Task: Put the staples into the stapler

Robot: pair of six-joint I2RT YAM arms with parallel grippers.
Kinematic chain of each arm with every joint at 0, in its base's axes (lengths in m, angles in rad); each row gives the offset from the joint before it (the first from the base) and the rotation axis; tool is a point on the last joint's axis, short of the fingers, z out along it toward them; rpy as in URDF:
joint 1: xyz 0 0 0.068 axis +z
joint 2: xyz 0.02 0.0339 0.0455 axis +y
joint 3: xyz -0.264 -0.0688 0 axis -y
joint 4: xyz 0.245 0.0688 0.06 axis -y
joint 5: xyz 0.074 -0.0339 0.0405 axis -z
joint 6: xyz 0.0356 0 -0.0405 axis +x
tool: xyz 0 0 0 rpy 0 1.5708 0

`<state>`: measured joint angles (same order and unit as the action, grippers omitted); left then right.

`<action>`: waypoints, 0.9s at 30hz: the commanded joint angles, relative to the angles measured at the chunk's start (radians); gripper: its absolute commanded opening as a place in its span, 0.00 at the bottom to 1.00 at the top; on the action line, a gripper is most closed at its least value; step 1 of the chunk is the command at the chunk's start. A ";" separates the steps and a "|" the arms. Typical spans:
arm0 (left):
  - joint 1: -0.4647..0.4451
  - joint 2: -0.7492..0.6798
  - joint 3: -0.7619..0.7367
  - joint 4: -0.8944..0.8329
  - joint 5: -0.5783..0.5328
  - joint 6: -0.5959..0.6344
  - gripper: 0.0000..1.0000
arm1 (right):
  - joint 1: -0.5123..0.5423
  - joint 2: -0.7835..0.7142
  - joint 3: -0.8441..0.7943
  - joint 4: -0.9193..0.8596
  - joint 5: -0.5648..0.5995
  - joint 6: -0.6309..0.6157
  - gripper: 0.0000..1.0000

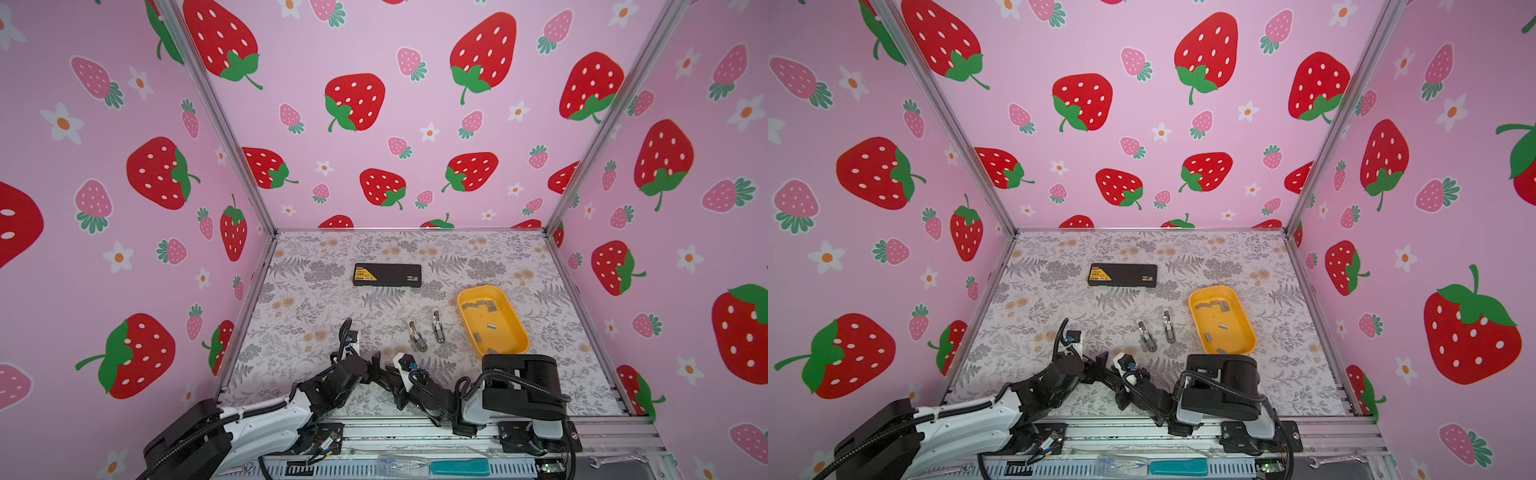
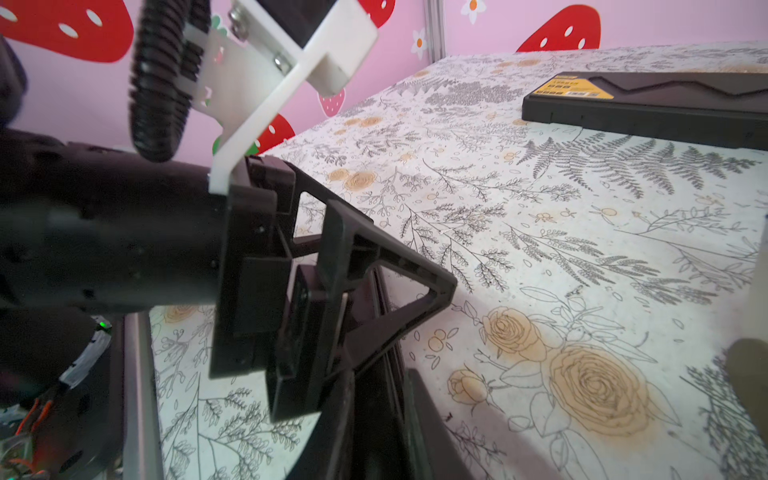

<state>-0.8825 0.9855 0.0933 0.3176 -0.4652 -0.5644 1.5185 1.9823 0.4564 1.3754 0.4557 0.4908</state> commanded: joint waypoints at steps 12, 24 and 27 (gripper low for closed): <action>-0.004 -0.092 0.064 -0.130 -0.029 0.013 0.99 | 0.022 -0.188 -0.030 -0.389 -0.024 -0.017 0.41; 0.112 -0.222 0.215 -0.443 -0.030 -0.021 0.99 | 0.020 -0.166 0.085 -0.504 -0.009 -0.055 0.61; 0.199 -0.244 0.245 -0.489 0.048 -0.038 0.99 | 0.014 -0.127 0.116 -0.507 0.002 -0.049 0.57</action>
<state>-0.7380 0.7609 0.2840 -0.0719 -0.4530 -0.5674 1.5341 1.8259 0.5472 0.8967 0.4351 0.4408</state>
